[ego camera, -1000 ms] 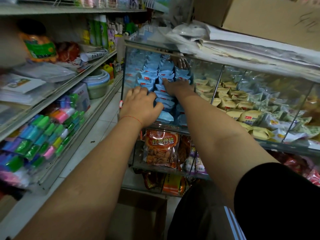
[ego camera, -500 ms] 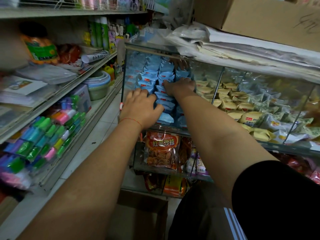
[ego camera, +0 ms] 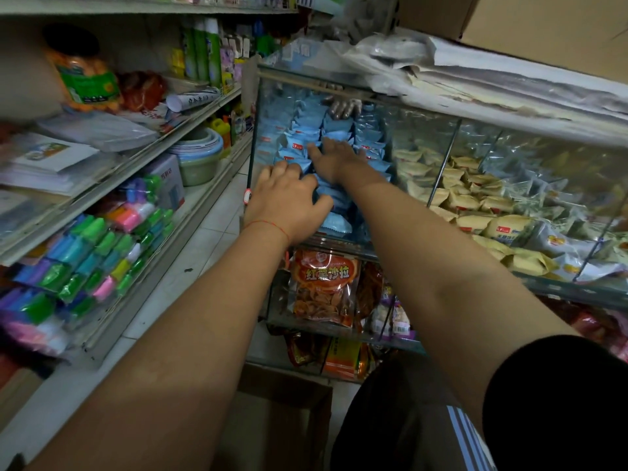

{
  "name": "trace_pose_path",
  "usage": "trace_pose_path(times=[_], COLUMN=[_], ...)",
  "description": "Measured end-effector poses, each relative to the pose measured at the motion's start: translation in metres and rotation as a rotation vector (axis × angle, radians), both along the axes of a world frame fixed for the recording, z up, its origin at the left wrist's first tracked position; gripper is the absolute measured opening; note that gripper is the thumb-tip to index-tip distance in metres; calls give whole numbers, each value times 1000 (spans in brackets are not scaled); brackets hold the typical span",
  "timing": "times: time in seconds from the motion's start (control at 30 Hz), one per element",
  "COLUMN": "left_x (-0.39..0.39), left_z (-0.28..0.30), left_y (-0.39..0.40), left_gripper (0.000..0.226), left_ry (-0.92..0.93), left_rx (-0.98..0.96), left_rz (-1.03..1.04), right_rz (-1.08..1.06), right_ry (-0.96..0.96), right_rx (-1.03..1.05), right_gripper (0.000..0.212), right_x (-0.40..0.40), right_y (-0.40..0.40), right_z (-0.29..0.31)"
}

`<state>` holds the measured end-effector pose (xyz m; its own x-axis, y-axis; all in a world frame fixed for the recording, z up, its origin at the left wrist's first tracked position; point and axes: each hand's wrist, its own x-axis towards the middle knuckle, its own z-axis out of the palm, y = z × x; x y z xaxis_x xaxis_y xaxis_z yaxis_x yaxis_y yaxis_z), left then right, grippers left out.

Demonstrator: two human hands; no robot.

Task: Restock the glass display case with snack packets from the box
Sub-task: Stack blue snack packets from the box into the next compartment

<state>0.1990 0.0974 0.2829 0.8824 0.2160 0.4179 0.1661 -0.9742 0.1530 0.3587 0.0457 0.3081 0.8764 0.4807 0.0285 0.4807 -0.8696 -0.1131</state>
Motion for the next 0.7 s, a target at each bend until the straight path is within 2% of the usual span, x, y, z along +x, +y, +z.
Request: trace_pose_path(times=[0.1,0.23,0.37,0.47,0.57,0.63,0.7], left_x=[1,1,-2,-5,-5,-5,-5], left_z=[0,0,0,-2,1,1,1], left_y=[1,0,0,0,2,3,3], left_gripper=[49,48,51,51,51,52,52], left_ry=[-14,-36,-13,4,-29,-37,-40], left_rx=[-1,-5,-3,-19,-49,-96,-142], left_rz=[3,-7,-5,-3,3,-5,-10], right_rz=[-5,60,135,157,166,147,119], right_ry=[15,-29,107,244,124,23,13], right_rx=[-54,54,52,295,448,314,32], right_gripper=[76,75,80,78,57,43,36], right_x=[2,-7,-20,-26,-36,-47,-62], right_y=[1,8,8,3,-10,-28,-41], right_z=[0,5,-8,9,44,57,49])
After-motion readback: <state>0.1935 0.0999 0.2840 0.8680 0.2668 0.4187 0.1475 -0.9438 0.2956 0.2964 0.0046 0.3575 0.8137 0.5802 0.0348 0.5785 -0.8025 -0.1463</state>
